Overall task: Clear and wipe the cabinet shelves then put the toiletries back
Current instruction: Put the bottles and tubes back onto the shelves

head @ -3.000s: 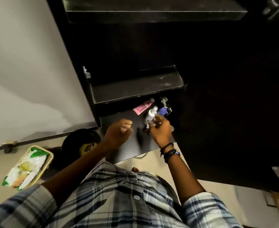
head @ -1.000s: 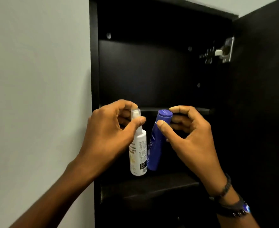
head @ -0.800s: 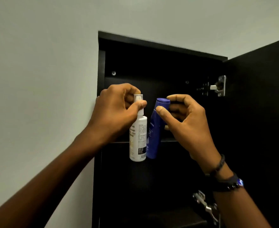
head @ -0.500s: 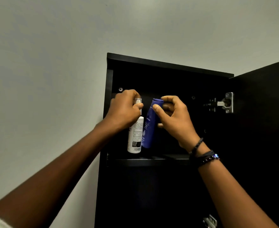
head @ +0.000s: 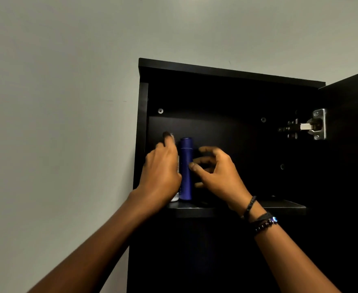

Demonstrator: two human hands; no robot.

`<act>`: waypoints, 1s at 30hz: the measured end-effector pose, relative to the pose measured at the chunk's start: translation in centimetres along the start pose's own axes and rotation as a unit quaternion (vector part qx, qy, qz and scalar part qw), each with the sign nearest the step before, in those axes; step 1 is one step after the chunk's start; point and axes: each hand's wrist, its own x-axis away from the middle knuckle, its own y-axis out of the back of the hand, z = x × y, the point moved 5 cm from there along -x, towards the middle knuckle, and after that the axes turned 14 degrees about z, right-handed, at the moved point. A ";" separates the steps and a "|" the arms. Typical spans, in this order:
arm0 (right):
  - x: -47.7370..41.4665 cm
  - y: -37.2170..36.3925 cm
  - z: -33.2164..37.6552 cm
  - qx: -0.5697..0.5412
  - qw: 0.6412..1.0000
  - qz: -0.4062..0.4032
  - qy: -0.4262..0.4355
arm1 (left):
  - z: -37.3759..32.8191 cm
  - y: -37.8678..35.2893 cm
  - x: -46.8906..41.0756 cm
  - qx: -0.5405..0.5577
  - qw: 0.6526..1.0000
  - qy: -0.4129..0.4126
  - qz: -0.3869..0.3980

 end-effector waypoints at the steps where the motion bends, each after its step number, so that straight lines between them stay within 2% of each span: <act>1: 0.0 -0.2 -0.4 -0.006 1.000 0.004 -0.002 | 0.2 -0.4 0.5 0.003 1.000 0.006 0.006; 11: 0.2 -1.2 -1.6 0.000 0.999 0.049 -0.004 | 1.2 -3.0 1.3 -0.060 0.997 0.040 0.013; 22: 0.5 -1.2 -1.8 0.080 0.995 0.061 -0.024 | 1.9 -3.8 1.5 -0.008 0.999 0.030 0.008; 26: 0.9 -1.0 -1.5 0.081 0.996 0.036 -0.031 | 2.0 -4.0 2.0 0.005 1.000 0.022 0.007; 30: 1.9 -0.7 -1.2 0.077 0.997 -0.012 -0.017 | 1.9 -4.2 2.9 0.022 0.999 -0.018 -0.013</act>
